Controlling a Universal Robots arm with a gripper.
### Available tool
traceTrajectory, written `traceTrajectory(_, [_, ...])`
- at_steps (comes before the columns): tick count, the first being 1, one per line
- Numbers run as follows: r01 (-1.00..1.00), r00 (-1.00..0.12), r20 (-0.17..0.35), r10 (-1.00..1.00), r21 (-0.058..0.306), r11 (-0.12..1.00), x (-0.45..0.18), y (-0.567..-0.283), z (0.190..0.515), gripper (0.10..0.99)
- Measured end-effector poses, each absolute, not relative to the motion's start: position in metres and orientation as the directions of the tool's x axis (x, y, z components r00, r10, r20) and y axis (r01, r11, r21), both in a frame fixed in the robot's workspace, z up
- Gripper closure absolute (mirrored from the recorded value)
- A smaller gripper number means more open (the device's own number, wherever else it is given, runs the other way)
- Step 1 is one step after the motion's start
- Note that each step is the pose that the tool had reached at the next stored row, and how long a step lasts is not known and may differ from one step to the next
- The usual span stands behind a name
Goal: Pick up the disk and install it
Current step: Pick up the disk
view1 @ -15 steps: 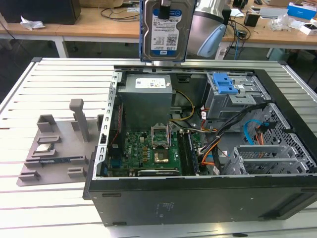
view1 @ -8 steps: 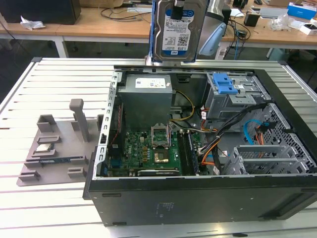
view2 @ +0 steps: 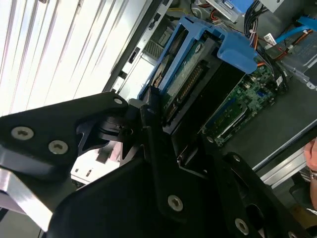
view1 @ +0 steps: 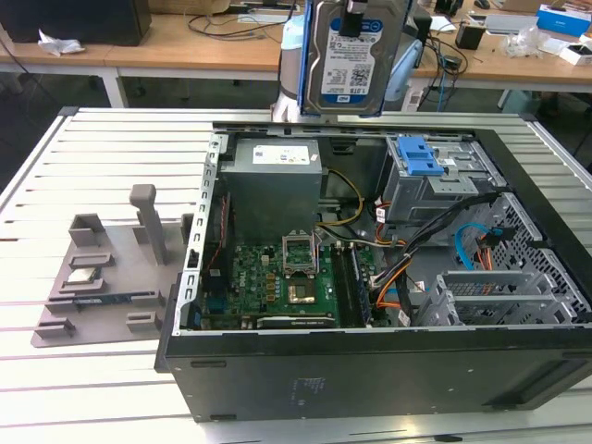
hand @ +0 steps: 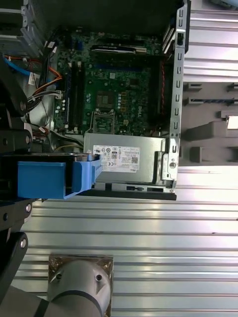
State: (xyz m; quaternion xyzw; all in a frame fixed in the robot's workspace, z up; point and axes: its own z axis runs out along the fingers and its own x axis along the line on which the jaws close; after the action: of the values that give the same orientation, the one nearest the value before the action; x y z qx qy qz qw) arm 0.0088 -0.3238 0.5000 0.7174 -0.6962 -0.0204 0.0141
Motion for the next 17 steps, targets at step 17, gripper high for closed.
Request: traceTrajectory(17, [-0.998, 0.03, -0.01, -1.0, 0.049, -0.03, 0.072, -0.323, 0.5, 0.725])
